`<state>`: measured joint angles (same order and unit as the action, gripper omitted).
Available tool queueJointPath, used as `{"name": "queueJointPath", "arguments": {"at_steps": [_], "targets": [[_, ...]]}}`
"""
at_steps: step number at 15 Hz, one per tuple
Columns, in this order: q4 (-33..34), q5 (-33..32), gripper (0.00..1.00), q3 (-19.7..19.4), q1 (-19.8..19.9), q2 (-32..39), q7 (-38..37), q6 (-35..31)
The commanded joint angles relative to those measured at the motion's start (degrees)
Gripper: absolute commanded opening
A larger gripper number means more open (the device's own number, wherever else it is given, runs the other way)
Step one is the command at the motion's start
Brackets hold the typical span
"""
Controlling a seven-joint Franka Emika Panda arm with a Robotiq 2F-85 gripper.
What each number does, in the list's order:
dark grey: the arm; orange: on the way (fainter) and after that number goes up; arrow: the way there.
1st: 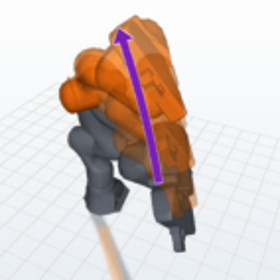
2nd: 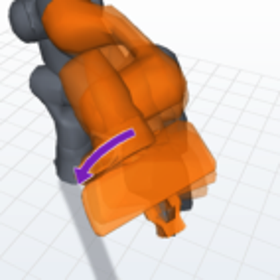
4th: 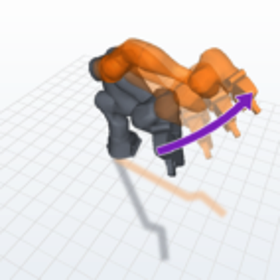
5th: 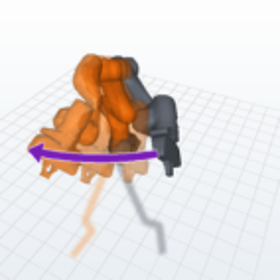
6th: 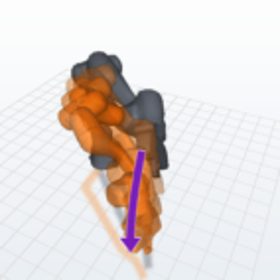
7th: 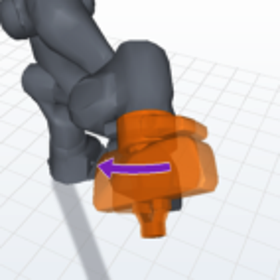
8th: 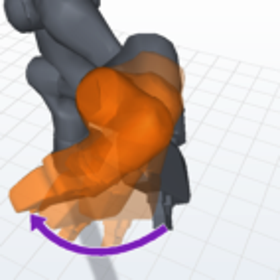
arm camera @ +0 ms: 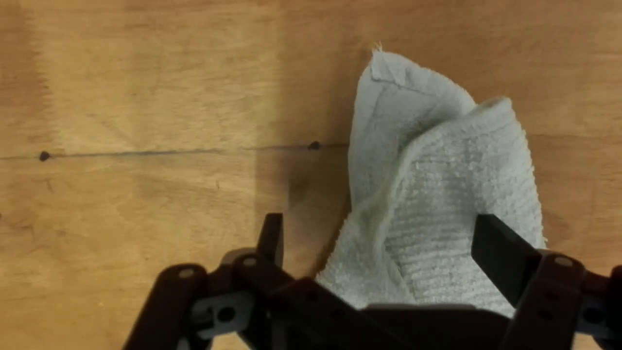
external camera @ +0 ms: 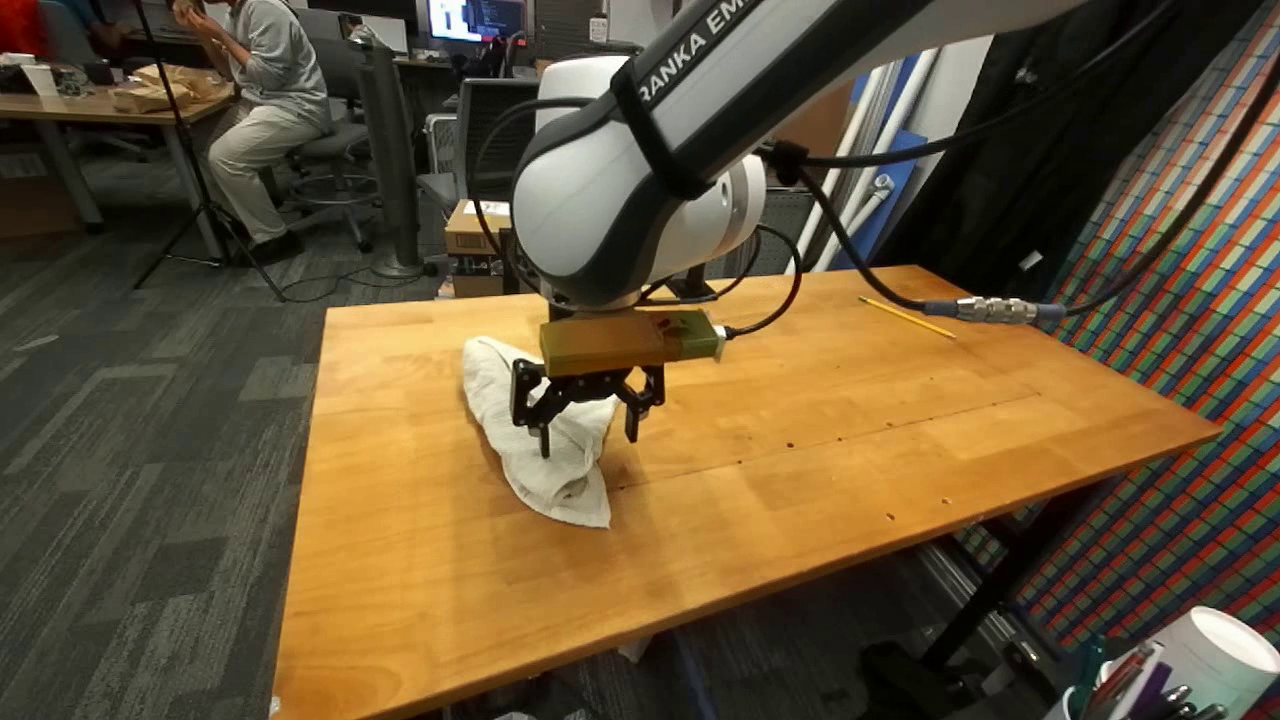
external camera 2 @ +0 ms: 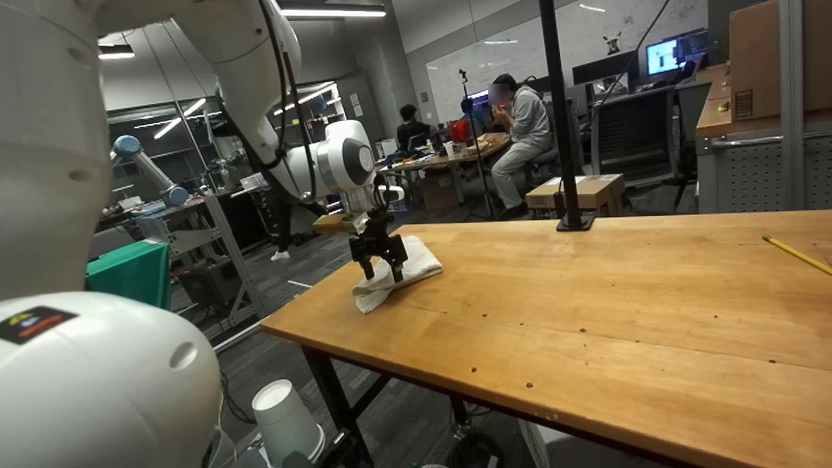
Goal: Fold up the cloth
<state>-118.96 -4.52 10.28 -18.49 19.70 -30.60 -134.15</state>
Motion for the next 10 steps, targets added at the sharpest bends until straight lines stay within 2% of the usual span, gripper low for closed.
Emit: {"name": "queueJointPath", "arguments": {"at_steps": [1, 10], "targets": [[-4.09, 2.20, 1.00, 0.00, -1.06, -2.86, -1.08, 0.05], [-7.85, 4.64, 1.00, 0.61, -0.97, -3.97, 0.13, -0.45]]}}
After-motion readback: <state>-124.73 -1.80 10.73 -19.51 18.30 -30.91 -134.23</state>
